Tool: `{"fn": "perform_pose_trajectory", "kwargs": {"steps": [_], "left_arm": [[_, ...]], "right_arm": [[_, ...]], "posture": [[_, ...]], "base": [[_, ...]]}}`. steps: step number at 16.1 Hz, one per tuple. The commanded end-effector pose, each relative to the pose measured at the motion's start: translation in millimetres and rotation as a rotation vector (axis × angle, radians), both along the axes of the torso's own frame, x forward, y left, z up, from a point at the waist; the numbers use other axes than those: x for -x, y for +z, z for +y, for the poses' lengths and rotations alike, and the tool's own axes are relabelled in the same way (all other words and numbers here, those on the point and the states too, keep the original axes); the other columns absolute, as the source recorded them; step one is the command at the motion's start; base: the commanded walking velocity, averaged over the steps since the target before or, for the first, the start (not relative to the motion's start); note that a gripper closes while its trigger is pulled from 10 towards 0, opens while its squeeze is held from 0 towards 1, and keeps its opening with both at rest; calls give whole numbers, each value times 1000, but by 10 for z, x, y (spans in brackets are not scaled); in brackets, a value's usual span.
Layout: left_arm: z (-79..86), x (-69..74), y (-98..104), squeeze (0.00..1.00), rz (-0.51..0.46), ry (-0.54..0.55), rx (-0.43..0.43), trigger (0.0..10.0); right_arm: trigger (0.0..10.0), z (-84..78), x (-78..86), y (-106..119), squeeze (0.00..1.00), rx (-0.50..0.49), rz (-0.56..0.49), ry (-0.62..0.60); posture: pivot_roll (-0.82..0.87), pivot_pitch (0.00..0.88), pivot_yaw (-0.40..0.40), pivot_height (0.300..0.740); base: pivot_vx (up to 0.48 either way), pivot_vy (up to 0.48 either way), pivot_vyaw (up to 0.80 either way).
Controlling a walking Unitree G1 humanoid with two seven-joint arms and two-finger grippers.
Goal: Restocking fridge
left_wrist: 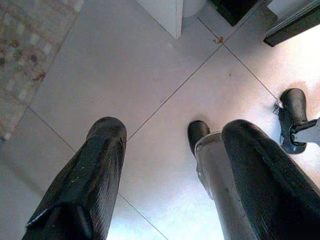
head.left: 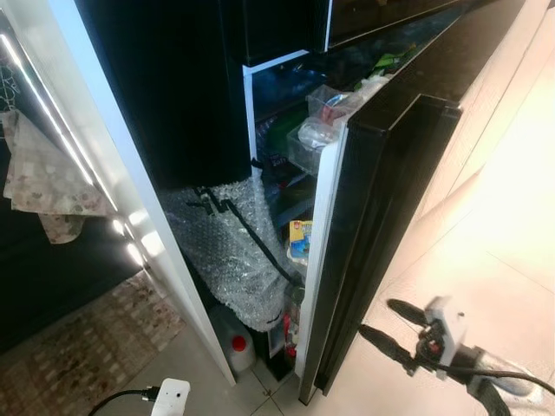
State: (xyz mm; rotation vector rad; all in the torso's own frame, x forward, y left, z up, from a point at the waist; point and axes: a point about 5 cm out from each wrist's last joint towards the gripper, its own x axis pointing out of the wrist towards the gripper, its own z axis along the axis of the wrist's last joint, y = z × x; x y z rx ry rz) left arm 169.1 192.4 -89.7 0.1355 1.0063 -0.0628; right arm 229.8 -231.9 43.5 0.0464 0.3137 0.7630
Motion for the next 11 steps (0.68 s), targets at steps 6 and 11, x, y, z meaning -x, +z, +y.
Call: {"fn": "perform_pose_trajectory", "kwargs": {"steps": [6,11], "left_arm": [[32,35,-12,0,16,3,-10,10000],[28,37,-14,0,16,8,-7,10000]], "right_arm": [[10000,264,-202,200,0,-20,-80,56],[10000,459,-363,223,0,-45,-109,55]], "posture": [[-32,0,65,740],[-13,0,63,740]], "base": [[0,0,0],[0,0,0]]}}
